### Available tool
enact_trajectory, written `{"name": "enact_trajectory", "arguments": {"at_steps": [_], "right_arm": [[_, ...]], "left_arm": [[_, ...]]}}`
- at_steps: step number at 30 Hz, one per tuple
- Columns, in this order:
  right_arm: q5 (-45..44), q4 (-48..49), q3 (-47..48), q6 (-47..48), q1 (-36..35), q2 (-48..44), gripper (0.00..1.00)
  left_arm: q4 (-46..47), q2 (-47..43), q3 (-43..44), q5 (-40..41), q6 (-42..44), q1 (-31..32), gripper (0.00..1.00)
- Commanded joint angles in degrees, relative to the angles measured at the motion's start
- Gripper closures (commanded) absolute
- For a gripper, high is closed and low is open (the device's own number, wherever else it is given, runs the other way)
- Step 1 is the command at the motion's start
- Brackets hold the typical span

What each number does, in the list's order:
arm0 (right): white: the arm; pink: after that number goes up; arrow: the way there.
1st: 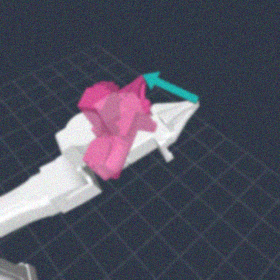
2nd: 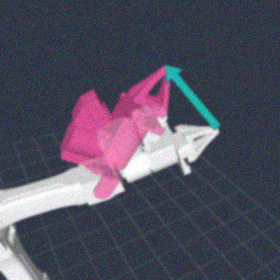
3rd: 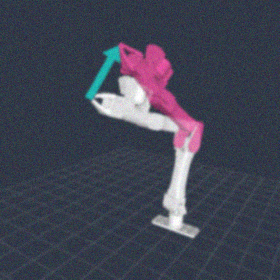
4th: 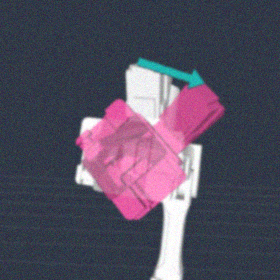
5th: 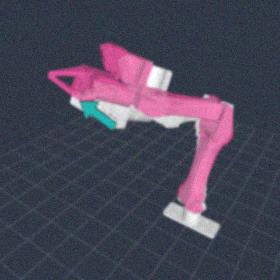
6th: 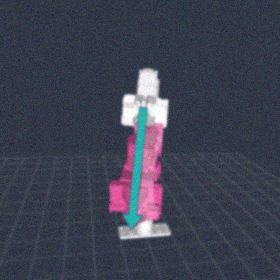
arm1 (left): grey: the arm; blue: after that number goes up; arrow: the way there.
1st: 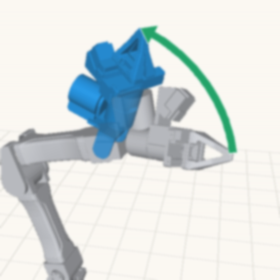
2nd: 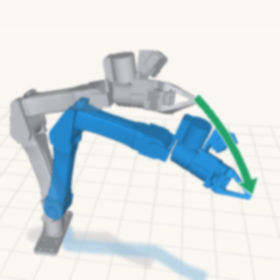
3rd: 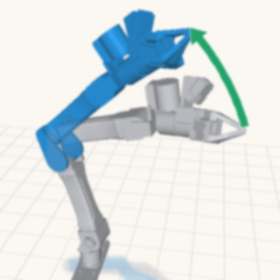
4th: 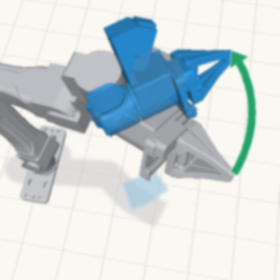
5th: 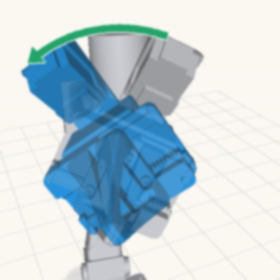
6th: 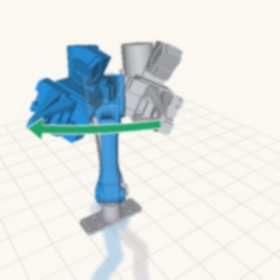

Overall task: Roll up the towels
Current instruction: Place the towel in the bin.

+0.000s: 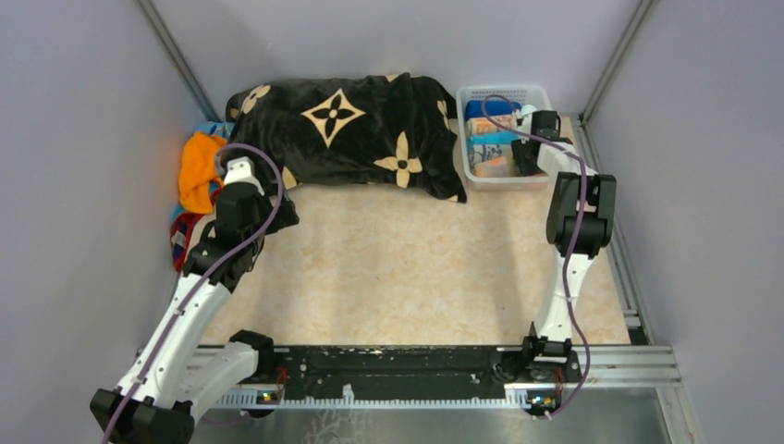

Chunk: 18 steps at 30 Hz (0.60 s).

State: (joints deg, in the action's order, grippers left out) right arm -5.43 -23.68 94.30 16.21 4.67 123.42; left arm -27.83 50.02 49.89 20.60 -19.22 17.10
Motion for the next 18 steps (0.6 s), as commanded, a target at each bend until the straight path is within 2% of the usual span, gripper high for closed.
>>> {"name": "enact_trajectory", "arguments": {"at_steps": [1, 9, 18], "right_arm": [[1.48, -1.59, -1.42, -2.02, 1.06, -1.68, 0.45], [1.74, -0.24, -1.17, -2.87, 1.02, -7.2, 0.38], [1.06, -0.75, -1.09, -2.94, 1.05, -9.55, 0.36]], "left_arm": [[1.64, -1.06, -0.35, -0.62, 0.3, -0.32, 0.03], [1.73, -1.15, -0.36, -0.65, 0.35, -0.33, 0.03], [1.73, -1.01, -0.38, -0.67, 0.37, -0.32, 0.03]]}}
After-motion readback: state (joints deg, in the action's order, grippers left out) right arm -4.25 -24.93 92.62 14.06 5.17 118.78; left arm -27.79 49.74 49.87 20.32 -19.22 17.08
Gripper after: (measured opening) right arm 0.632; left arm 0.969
